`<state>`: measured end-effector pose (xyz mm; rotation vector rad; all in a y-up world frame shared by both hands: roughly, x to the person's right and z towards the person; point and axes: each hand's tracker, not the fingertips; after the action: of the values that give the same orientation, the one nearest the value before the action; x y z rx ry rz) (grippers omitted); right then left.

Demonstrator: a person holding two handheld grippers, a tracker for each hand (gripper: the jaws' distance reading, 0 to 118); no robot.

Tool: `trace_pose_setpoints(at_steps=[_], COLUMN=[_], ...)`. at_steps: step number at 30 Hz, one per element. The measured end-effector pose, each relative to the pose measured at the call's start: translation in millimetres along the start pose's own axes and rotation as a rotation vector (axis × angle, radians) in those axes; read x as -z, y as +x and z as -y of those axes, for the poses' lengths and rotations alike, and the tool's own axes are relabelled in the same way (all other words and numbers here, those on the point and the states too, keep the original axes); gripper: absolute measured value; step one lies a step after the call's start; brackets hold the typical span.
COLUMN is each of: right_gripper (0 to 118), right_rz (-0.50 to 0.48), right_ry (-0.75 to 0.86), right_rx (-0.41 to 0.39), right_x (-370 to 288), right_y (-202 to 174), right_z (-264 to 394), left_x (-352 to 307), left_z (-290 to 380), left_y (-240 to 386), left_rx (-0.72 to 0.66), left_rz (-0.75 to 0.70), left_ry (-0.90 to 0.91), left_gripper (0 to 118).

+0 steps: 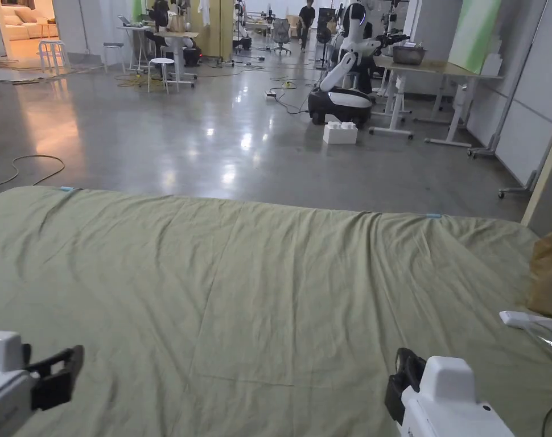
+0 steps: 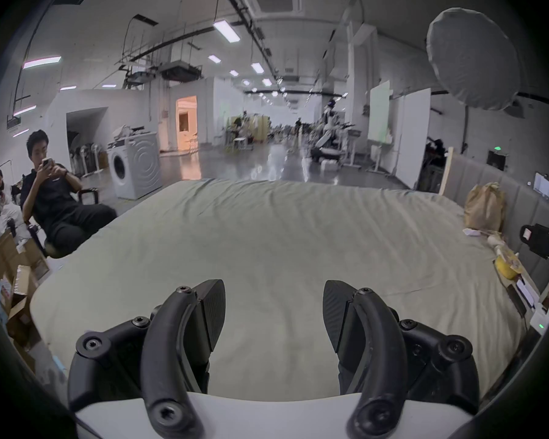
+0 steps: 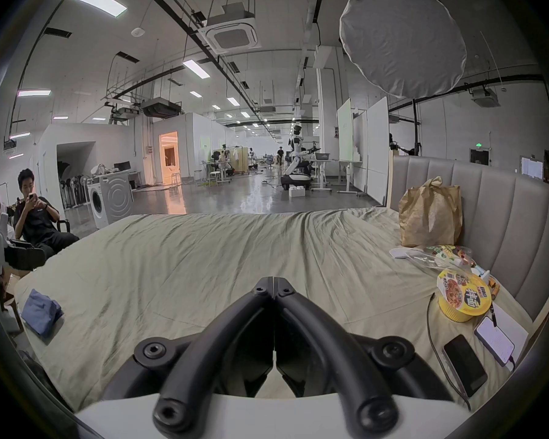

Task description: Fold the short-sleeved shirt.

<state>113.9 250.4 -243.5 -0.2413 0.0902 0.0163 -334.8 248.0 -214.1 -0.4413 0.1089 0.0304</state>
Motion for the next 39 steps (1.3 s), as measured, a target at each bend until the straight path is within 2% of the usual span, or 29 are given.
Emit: trace_pose_setpoints(at_steps=[2,3,7,8,10,11,14,16,18,19,22,26,29,33,34,36,37,38,39], right_gripper=[1,1,1,1,1,1,1,1,1,1,1,1,1,1,1,1,5,17,42], right_rz=[0.003,0.003,0.003,0.003,0.002,0.004,0.011,0.022,0.019,0.023,0.05,0.048,0.049,0.044,0.046,0.047,0.051,0.058,0.065], right_ry=[0.009,0.012,0.025,0.027,0.029,0.03,0.039,0.056,0.062,0.076,0.115,0.105,0.162,0.126,0.1,0.101,0.097,0.094,0.098], right_rx=[-0.004,-0.004,-0.009,-0.011,-0.006,-0.004,0.002,-0.014,0.016,0.021,-0.049,-0.065,-0.122,-0.085,-0.054,-0.049,-0.047,-0.045,-0.053], right_x=[1,1,2,3,4,4,4,3,0,-1,-2,-7,-18,-15,-13,-11,-11,-11,-12], right_y=[-2,-3,-6,-7,-8,-9,-12,-15,-15,-15,-21,-25,-30,-29,-27,-26,-26,-25,-25], right_z=[-2,-3,-3,-3,-3,-3,-3,-4,-5,-6,-9,-10,-10,-6,-4,-5,-4,-4,-4], left_x=[1,0,-1,5,7,11,20,5,10,0,-1,-2,-3,0,3,-1,3,7,-2], left_z=[1,-4,-5,-1,2,-4,-3,-9,-9,-6,-7,-7,-8,-9,-10,-13,-15,-16,-13], left_y=[32,-10,-11,54,48,91,97,111,107,118,121,119,118,105,101,106,103,101,106], left_rx=[0.022,0.021,-0.073,-0.087,-0.064,-0.058,-0.032,-0.004,0.022,0.021,0.001,-0.004,-0.014,0.003,-0.003,0.001,-0.001,-0.001,-0.001], left_rz=[-0.016,-0.039,-0.036,-0.041,-0.067,-0.068,-0.057,-0.042,-0.067,-0.056,-0.043,-0.026,-0.01,-0.027,-0.03,-0.045,-0.047,-0.05,-0.055], left_ry=[0.018,0.048,0.097,0.107,0.113,0.122,0.155,0.196,0.199,0.202,0.205,0.212,0.229,0.236,0.232,0.242,0.242,0.242,0.243], left_gripper=[65,65,63,62,57,52,16,15,15,10,6,4,4,4,4,4,5,6,15])
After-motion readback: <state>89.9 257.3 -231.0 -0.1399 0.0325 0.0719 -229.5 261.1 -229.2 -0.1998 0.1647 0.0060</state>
